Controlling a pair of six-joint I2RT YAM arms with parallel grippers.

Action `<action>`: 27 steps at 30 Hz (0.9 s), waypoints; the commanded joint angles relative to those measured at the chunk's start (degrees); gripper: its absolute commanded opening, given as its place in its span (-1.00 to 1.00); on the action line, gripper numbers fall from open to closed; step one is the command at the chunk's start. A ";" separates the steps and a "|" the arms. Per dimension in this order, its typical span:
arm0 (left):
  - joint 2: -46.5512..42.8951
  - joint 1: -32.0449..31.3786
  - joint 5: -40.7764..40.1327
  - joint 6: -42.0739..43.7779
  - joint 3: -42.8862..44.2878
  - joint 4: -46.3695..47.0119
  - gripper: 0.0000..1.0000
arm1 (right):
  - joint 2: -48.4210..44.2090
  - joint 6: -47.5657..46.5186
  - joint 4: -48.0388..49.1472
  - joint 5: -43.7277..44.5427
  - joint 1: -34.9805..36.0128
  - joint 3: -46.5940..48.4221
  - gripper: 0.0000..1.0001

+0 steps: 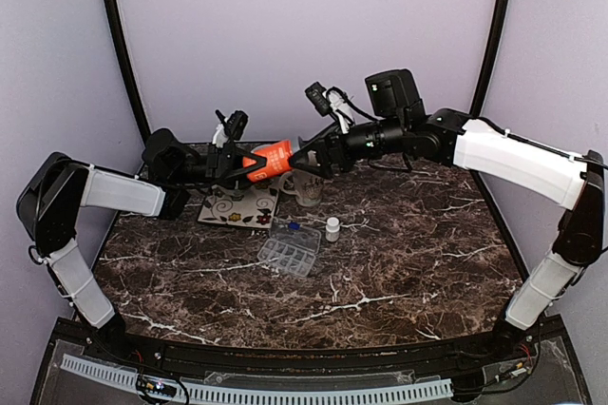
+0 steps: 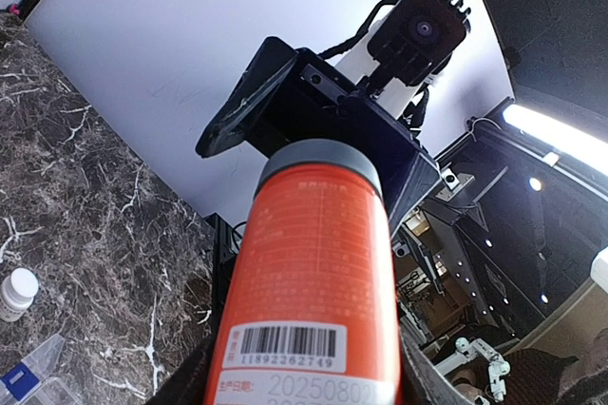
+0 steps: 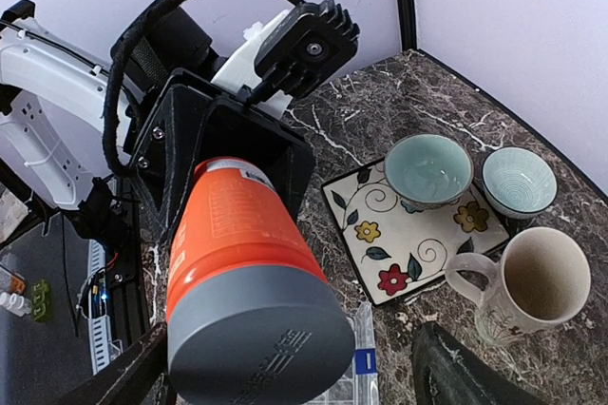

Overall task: Sort the pills into containers
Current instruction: Unscrew the lid of the pill bottle.

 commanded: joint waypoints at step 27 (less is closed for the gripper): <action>-7.55 0.42 -3.04 31.86 0.78 -26.89 -0.68 | -0.41 39.64 4.47 -5.18 -5.99 -0.04 0.65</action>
